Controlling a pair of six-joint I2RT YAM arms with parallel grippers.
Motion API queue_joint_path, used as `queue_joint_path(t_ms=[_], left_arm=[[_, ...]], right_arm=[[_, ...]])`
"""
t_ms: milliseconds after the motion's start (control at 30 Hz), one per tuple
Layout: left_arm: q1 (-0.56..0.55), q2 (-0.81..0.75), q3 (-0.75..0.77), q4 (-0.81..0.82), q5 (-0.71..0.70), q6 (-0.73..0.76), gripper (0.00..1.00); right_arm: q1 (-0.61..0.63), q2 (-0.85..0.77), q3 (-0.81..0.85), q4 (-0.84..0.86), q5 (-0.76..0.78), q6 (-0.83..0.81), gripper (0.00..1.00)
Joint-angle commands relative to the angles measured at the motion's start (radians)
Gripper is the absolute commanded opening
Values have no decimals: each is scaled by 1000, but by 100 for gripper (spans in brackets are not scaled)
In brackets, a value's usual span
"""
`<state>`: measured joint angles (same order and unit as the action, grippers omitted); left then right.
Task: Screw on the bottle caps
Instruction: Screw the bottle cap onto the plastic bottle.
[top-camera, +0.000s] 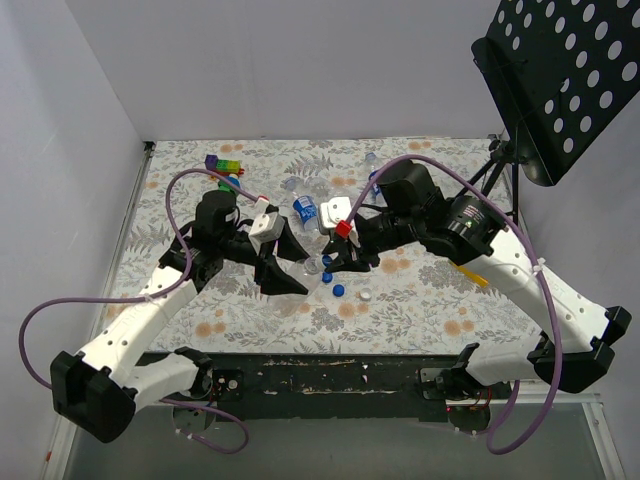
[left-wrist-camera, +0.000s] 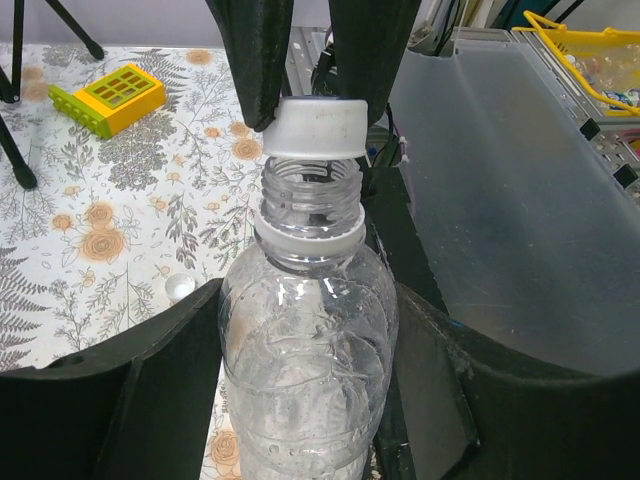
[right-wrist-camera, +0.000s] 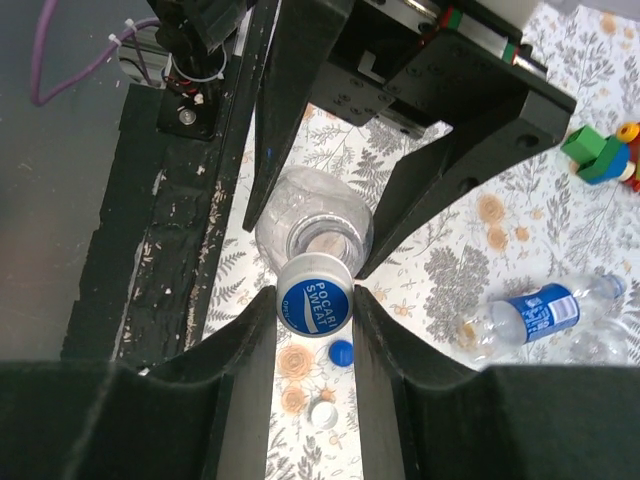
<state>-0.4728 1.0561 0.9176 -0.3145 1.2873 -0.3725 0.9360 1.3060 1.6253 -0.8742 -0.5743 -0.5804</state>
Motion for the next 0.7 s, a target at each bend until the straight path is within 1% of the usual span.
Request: queue_joint_path(t_ms=[0,400,600,667], left_arm=[[3,13,64,-63,43,63,0],[3,56,142,-228,55,181,0],[2,82,187,-354,50,274,0],[0,97,211,-412,47,328,0]], right_arm=[[-2,-5,10,52,-48,-73,1],[7,56,87,-52,-71,-194,1],[21,73,108,-101,-88,-240,1],[26,82,116,-126,-91,-263,1]])
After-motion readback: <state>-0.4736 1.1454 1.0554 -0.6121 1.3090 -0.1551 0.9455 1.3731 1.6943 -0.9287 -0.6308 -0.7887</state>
